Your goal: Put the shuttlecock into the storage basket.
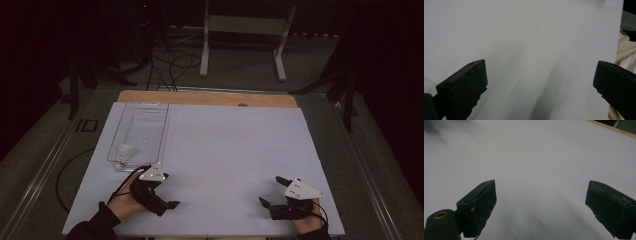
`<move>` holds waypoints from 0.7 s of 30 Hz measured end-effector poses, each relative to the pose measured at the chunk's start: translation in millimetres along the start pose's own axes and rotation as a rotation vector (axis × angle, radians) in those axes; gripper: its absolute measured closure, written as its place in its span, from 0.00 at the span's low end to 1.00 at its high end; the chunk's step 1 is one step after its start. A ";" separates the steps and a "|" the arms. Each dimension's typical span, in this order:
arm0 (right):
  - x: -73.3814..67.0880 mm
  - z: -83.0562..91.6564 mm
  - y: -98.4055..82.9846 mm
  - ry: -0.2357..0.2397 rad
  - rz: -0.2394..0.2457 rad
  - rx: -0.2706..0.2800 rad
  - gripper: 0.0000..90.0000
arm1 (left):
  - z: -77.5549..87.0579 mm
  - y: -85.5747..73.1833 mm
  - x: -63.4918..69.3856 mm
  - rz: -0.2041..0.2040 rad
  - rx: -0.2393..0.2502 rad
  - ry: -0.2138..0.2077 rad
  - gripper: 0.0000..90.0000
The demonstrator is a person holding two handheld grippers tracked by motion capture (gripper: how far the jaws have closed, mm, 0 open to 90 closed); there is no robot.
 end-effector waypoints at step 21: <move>-0.2 -0.7 -0.7 0.002 -0.002 -0.004 0.11 | 16.5 -25.5 -7.9 0.050 0.038 0.076 0.00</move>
Point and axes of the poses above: each handheld gripper's, and its own axes: z roughly backward along the jaws, y roughly out of its top, x roughly to its right, the point moved 6 cm from there along -z, roughly forward along the jaws, and after that the axes turned 9 degrees about x, right-handed, at the moved point
